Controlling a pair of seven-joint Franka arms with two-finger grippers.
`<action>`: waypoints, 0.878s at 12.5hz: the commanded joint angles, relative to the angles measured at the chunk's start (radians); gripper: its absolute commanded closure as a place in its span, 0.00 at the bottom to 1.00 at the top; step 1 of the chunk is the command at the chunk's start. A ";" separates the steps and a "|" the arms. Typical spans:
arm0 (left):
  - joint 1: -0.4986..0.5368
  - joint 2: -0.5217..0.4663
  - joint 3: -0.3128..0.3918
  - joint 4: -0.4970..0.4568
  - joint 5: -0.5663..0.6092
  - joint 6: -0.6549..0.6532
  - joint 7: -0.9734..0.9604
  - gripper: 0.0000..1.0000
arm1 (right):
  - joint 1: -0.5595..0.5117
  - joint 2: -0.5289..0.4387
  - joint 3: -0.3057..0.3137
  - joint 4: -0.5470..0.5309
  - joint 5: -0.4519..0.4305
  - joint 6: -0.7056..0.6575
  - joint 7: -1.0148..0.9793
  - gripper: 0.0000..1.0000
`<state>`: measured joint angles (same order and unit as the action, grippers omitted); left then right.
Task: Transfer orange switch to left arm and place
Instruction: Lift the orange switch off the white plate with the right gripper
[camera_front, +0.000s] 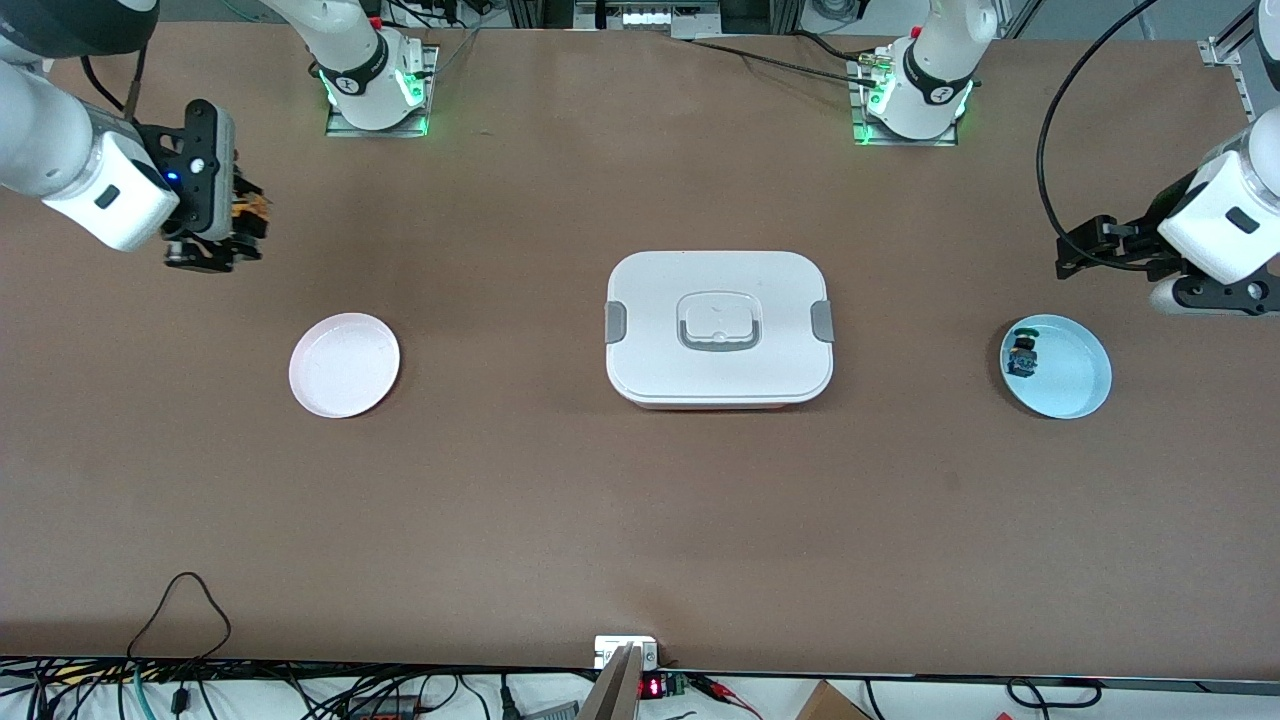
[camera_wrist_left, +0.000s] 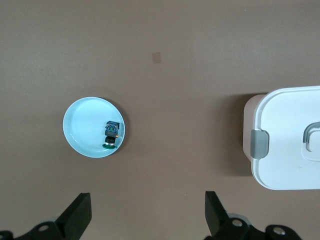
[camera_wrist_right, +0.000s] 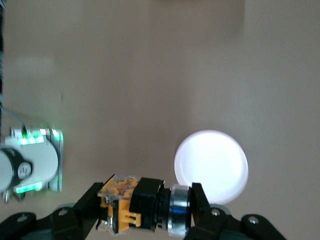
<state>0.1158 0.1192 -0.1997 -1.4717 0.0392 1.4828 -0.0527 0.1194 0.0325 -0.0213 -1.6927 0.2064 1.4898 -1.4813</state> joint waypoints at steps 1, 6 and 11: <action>-0.001 -0.020 -0.017 -0.015 -0.012 -0.029 0.019 0.00 | -0.014 0.042 -0.008 -0.015 0.172 0.009 -0.062 0.98; 0.019 -0.023 -0.017 -0.015 -0.175 -0.052 0.017 0.00 | -0.101 0.107 -0.008 -0.166 0.503 0.073 -0.325 0.99; 0.018 -0.021 -0.018 -0.015 -0.318 -0.128 0.016 0.00 | -0.084 0.187 0.001 -0.237 0.864 0.070 -0.441 0.96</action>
<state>0.1254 0.1190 -0.2175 -1.4716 -0.1994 1.3927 -0.0527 0.0222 0.2225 -0.0308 -1.9090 0.9730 1.5557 -1.9114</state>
